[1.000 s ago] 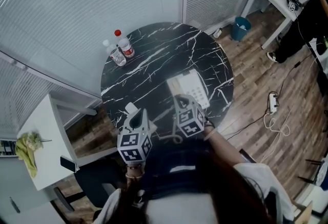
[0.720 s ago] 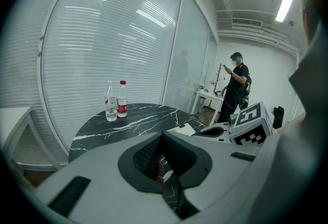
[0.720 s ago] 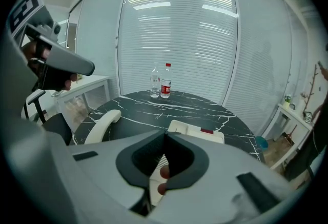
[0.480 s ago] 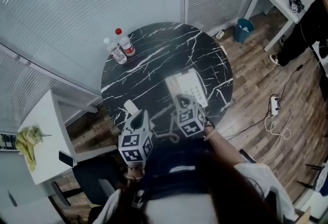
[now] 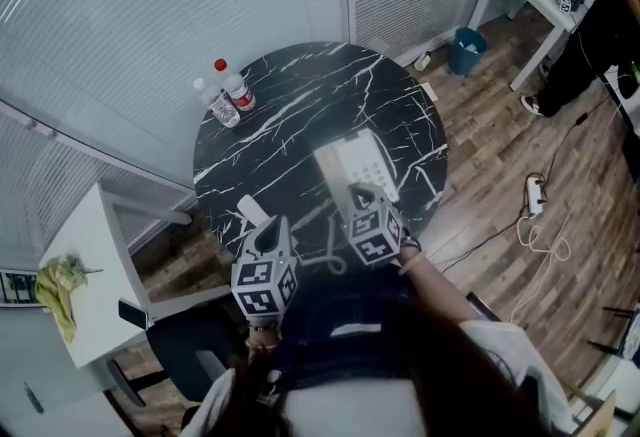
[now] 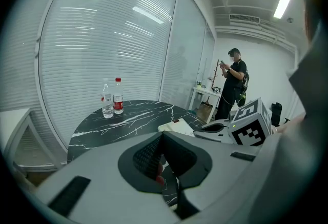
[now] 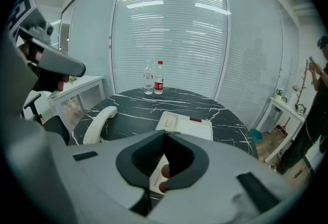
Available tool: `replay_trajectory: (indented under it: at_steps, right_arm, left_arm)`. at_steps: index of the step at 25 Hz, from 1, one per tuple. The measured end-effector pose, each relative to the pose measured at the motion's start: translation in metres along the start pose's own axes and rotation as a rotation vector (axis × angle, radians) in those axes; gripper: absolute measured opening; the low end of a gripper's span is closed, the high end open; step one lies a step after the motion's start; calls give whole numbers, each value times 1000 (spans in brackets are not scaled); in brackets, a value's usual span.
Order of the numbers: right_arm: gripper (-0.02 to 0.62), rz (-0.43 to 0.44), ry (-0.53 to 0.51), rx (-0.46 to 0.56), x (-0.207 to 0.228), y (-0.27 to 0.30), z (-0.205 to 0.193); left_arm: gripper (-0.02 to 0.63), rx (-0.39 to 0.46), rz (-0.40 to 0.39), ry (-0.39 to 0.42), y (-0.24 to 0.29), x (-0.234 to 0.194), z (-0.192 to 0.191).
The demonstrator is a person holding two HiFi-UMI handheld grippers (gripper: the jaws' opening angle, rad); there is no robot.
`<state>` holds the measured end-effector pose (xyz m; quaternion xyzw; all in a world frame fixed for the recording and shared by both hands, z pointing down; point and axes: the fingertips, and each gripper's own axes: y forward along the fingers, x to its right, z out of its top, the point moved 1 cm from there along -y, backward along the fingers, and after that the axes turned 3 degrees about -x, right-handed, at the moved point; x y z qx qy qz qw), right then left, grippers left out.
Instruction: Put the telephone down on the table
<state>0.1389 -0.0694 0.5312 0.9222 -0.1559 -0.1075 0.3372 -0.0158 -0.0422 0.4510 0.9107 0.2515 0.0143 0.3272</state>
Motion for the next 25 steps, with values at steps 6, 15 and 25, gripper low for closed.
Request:
replay_trajectory:
  at_steps: [6,15,25]
  right_arm:
    - [-5,-20,39,-1,3,-4,-6]
    - [-5,-58,58,0,-3,-8,-9]
    - [-5,-57,110,-8,-28,-4,-3]
  left_arm:
    - [0,-12,-12,19,0,2,0]
    - [0,-21,-41,38,-3,-7,-3]
    - [0,-26,-74,55,-15,-26,-5]
